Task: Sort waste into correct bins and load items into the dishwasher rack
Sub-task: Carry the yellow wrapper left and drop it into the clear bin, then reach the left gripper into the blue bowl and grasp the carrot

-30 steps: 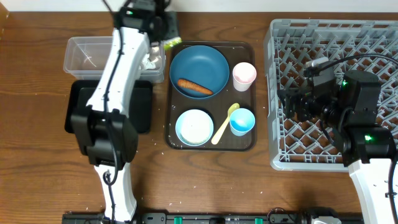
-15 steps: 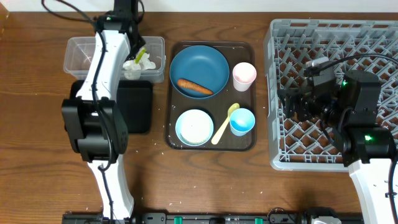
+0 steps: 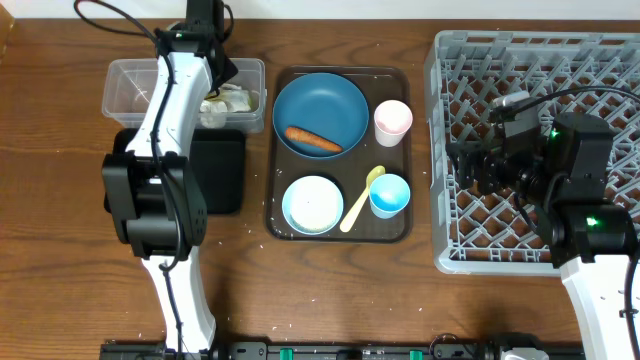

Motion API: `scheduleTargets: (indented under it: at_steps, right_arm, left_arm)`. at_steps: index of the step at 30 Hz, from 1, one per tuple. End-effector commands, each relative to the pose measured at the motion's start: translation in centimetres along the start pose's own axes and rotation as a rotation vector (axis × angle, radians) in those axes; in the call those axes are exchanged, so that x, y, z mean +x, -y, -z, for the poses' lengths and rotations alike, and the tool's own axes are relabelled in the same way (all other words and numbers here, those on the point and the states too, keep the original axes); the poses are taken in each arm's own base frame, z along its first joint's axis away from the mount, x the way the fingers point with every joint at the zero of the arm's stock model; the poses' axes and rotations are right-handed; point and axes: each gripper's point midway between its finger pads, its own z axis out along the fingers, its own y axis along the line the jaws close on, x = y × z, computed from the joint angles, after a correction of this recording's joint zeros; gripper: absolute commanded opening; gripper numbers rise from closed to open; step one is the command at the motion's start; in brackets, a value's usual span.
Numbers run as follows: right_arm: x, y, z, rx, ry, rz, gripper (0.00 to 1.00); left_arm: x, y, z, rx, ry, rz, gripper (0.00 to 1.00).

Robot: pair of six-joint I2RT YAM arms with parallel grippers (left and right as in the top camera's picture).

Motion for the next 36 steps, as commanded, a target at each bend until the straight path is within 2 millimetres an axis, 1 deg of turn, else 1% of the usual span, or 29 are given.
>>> scheduleTargets:
  at_steps: [1,3,5,7,9,10,11,13,14,17,21,25,28,30,36]
  right_arm:
    - [-0.7,-0.2,0.2,-0.007,0.015,-0.005,0.89]
    - [-0.7,-0.2,0.2,-0.007,0.015,-0.005,0.89]
    - [-0.7,-0.2,0.2,-0.007,0.016,-0.005,0.89]
    - [-0.7,-0.2,0.2,-0.007,0.017,-0.004,0.89]
    - [-0.7,-0.2,0.2,-0.007,0.017,-0.004,0.89]
    - [-0.7,-0.2,0.2,-0.007,0.017,-0.004,0.89]
    - [-0.7,-0.2,0.2,-0.007,0.017,-0.004,0.89]
    - [-0.7,-0.2,0.2,-0.007,0.017,-0.004,0.89]
    - [-0.7,-0.2,0.2,-0.007,0.017,-0.004,0.89]
    - [-0.7,-0.2,0.2,-0.007,0.016,-0.005,0.89]
    - [-0.6,-0.2,0.2,-0.007,0.013,-0.006,0.9]
    - [-0.3,-0.2,0.2,-0.009,0.001,-0.011,0.9]
    - [-0.1,-0.2,0.2,-0.009,-0.004,-0.013,0.91]
    - [-0.1,-0.3,0.2,-0.009,-0.006,-0.014,0.91]
    - [0.1,-0.2,-0.1,-0.011,-0.016,-0.017,0.92]
  left_arm:
    - [-2.6,2.6,6.7,0.141,0.099,-0.148,0.82]
    - [-1.4,5.2,9.5,0.288,0.081,-0.299,0.82]
    - [0.4,7.5,11.7,0.406,0.06,-0.432,0.82]
    - [2.5,8.8,12.7,0.446,0.022,-0.477,0.82]
    - [4.8,9.6,12.9,0.463,-0.03,-0.515,0.82]
    - [6.1,10.0,12.8,0.457,-0.063,-0.522,0.82]
    - [7.1,10.1,12.7,0.45,-0.089,-0.518,0.82]
    - [9.3,10.6,12.4,0.425,-0.151,-0.469,0.82]
    - [10.4,10.8,12.0,0.4,-0.179,-0.419,0.82]
    - [12.3,11.1,11.0,0.322,-0.198,-0.312,0.82]
    - [14.4,11.6,9.6,0.231,-0.177,-0.256,0.82]
    - [15.7,11.6,7.8,0.142,-0.152,-0.149,0.82]
    - [16.4,11.7,6.3,0.109,-0.162,-0.069,0.81]
    - [16.9,11.7,5.1,0.091,-0.171,-0.042,0.81]
    - [18.5,11.4,2.9,0.044,-0.201,-0.035,0.78]
